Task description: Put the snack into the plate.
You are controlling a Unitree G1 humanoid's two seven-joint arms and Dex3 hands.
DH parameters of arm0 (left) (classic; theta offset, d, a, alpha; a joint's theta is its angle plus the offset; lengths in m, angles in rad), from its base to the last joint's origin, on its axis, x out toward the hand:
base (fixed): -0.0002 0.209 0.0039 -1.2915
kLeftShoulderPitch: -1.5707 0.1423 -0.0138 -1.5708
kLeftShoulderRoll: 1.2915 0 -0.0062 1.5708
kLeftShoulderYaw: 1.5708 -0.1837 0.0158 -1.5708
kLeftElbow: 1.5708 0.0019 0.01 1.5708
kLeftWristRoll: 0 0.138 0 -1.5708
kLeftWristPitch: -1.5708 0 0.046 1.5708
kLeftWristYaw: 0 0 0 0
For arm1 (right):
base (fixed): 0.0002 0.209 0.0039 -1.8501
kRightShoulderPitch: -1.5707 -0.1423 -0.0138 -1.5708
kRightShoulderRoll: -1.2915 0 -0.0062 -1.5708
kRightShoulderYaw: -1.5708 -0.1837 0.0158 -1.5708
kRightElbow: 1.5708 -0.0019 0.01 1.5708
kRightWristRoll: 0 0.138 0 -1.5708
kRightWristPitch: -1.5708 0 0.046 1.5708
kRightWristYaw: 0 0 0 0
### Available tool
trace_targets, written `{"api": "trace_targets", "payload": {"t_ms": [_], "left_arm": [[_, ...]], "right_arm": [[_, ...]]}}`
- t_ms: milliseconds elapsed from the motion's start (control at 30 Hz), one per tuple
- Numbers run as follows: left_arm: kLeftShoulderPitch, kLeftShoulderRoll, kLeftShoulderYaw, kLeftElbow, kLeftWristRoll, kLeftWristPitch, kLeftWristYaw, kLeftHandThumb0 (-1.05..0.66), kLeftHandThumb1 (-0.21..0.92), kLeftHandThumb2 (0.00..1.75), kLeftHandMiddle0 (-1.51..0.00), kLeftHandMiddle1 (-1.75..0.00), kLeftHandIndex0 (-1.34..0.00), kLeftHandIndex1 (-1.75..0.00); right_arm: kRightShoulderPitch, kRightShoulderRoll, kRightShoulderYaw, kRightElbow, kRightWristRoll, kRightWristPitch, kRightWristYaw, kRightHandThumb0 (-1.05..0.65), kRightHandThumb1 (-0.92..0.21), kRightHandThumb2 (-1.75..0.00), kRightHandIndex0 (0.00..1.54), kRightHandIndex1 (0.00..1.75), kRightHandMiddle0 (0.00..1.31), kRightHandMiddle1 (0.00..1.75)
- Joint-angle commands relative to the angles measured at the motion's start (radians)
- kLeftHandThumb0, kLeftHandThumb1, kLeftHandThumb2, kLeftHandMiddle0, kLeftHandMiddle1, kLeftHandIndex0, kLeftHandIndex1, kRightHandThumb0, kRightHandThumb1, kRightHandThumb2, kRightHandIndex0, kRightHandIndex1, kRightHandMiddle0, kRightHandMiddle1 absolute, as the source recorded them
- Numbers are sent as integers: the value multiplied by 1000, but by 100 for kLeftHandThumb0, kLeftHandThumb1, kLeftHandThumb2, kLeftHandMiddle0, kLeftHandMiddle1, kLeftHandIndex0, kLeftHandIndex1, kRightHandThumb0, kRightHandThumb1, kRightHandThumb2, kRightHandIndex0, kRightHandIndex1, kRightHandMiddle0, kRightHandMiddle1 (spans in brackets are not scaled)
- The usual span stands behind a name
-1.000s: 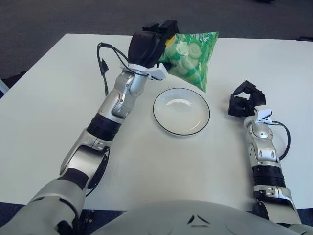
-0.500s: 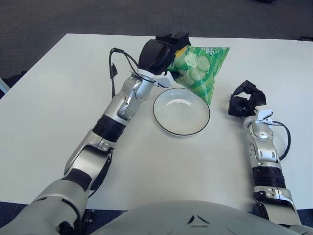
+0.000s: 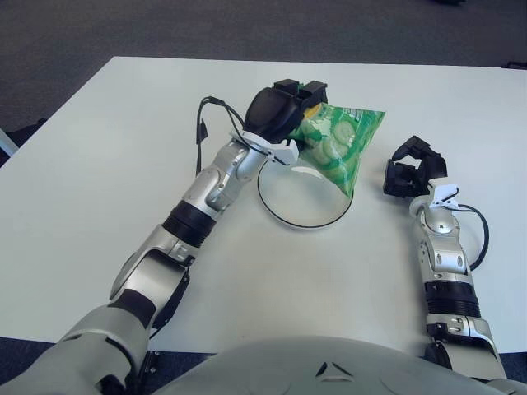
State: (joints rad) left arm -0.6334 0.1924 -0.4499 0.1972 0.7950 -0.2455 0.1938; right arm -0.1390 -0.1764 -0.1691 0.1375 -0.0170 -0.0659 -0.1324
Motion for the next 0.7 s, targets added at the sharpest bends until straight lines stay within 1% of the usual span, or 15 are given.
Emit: {"api": "trace_targets", "payload": {"t_ms": [0, 67, 200, 300, 400, 467, 667], "left_arm": [[12, 4, -7, 16, -5, -10, -17, 0, -11, 175, -96, -160, -72, -175], [14, 6, -9, 18, -14, -15, -34, 0, -11, 175, -96, -161, -72, -175], [26, 21, -17, 2, -33, -18, -111, 0, -10, 175, -95, -162, -72, -175], [29, 41, -29, -20, -30, -4, -194, 0, -10, 175, -94, -163, -71, -175], [32, 53, -35, -32, -25, -2, -240, 0, -9, 175, -93, -165, -71, -175], [39, 58, -43, -25, -19, -9, -251, 0, -9, 175, -93, -166, -70, -175], [64, 49, -81, 43, 3, -39, -214, 0, -9, 175, -93, -167, -70, -175]], "right_arm": [[98, 53, 10, 52, 10, -4, 2, -54, -19, -147, 132, 175, 72, 175], [98, 53, 10, 52, 10, -3, 2, -54, -19, -147, 132, 175, 72, 175], [98, 52, 11, 53, 9, -5, 3, -53, -19, -147, 132, 175, 72, 175], [99, 52, 10, 52, 11, -6, 6, -53, -19, -147, 132, 175, 72, 175], [98, 52, 9, 53, 12, -6, 6, -53, -19, -147, 132, 175, 72, 175], [98, 53, 9, 53, 12, -5, 5, -53, -20, -147, 132, 175, 72, 175], [99, 54, 7, 48, 12, 0, 3, -53, -19, -147, 132, 175, 72, 175]]}}
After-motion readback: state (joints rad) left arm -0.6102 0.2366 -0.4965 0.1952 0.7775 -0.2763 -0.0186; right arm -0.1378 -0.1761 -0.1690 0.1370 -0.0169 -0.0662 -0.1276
